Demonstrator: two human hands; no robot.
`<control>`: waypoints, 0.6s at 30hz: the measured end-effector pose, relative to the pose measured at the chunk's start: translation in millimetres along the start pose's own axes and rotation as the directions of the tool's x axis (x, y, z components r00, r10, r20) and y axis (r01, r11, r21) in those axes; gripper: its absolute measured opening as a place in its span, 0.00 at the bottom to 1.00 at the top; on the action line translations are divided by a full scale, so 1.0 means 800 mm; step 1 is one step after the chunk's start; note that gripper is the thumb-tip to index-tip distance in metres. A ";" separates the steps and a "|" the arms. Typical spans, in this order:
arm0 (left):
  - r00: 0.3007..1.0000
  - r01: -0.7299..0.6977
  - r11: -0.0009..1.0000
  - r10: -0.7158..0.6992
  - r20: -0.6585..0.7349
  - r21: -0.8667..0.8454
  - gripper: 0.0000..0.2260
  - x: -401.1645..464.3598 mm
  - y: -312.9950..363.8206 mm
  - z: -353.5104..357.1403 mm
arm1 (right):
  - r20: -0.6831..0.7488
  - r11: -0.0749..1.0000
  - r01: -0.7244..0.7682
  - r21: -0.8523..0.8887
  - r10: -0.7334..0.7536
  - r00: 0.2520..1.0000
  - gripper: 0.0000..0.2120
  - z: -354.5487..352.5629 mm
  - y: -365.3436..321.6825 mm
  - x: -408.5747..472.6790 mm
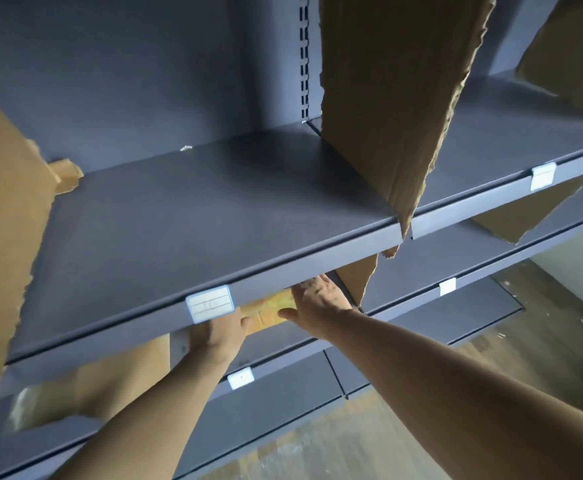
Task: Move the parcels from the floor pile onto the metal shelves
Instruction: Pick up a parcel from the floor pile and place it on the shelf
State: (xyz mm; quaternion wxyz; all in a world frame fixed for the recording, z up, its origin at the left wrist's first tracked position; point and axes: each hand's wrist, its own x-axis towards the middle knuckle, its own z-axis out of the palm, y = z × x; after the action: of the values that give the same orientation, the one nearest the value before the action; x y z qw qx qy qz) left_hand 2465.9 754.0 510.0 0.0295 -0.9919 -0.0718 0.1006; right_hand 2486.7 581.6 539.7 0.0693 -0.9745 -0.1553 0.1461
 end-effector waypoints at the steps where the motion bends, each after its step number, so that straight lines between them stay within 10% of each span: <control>1: 1.000 -0.027 1.000 0.027 -0.001 -0.011 0.17 -0.012 0.010 -0.010 | -0.059 1.000 0.001 0.024 0.000 0.998 0.32 0.008 0.011 -0.010; 6: 0.891 -0.407 0.912 0.388 -0.235 -0.040 0.34 -0.059 0.069 -0.026 | -0.056 0.984 -0.106 0.140 0.115 0.992 0.38 0.020 0.050 -0.077; 18: 0.711 -0.702 0.708 0.703 -0.018 -0.081 0.30 -0.246 0.307 -0.107 | -0.123 0.757 -0.551 0.350 0.620 0.775 0.34 -0.012 0.201 -0.387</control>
State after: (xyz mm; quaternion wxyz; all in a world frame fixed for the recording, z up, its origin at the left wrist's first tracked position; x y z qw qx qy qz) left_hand 2326.3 478.2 614.6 -0.0521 -0.9444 0.3062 0.1081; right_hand 2253.8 329.5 601.4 0.1817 -0.9620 0.1922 0.0675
